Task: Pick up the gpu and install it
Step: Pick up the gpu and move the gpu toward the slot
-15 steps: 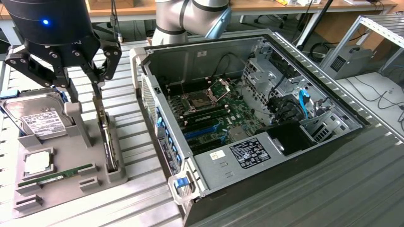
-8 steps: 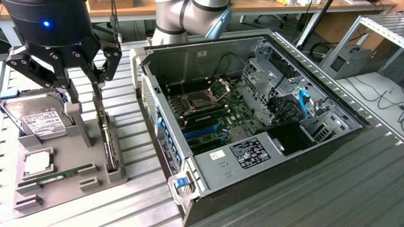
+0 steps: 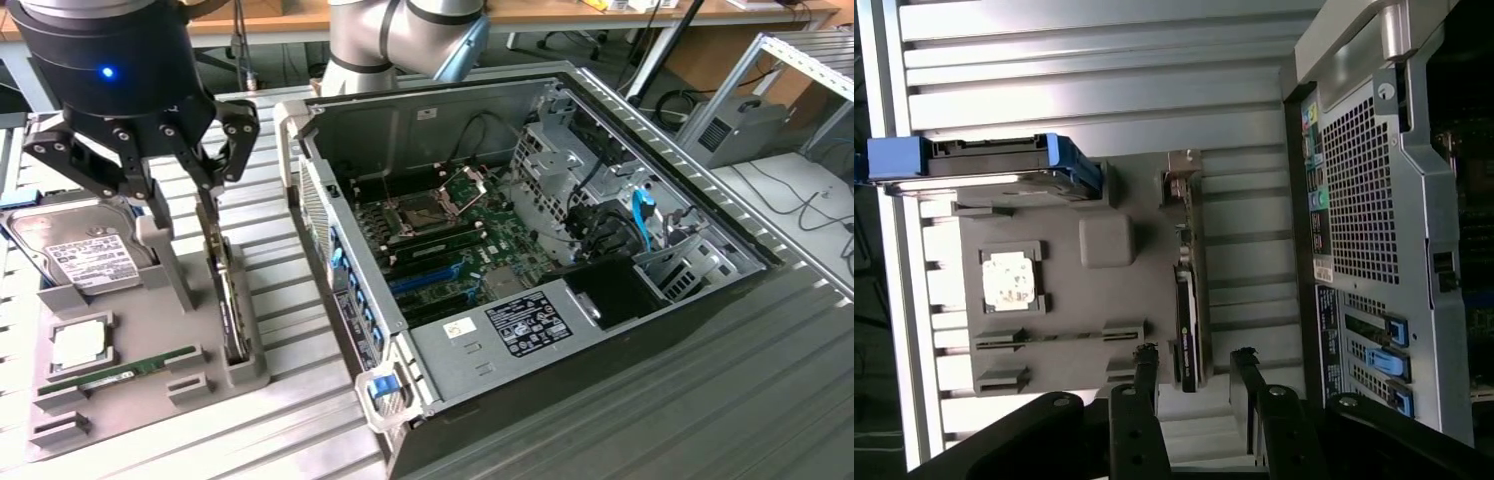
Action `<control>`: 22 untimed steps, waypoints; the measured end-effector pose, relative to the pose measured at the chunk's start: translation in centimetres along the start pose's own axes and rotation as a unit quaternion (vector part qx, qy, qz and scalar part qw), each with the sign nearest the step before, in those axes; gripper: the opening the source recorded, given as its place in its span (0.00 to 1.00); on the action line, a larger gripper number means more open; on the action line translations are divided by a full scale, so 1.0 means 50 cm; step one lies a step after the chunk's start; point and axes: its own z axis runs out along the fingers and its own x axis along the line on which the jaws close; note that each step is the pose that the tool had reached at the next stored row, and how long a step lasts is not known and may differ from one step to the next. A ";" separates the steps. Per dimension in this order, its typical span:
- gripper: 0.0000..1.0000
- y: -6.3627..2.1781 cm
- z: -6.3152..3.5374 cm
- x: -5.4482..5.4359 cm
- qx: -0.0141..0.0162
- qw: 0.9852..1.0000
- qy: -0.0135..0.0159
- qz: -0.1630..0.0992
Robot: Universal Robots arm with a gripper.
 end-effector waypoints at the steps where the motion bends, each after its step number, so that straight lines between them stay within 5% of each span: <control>1: 0.42 0.000 0.003 0.000 0.000 1.000 0.000 0.000; 22: 0.42 0.000 0.037 0.003 0.000 1.000 0.000 0.000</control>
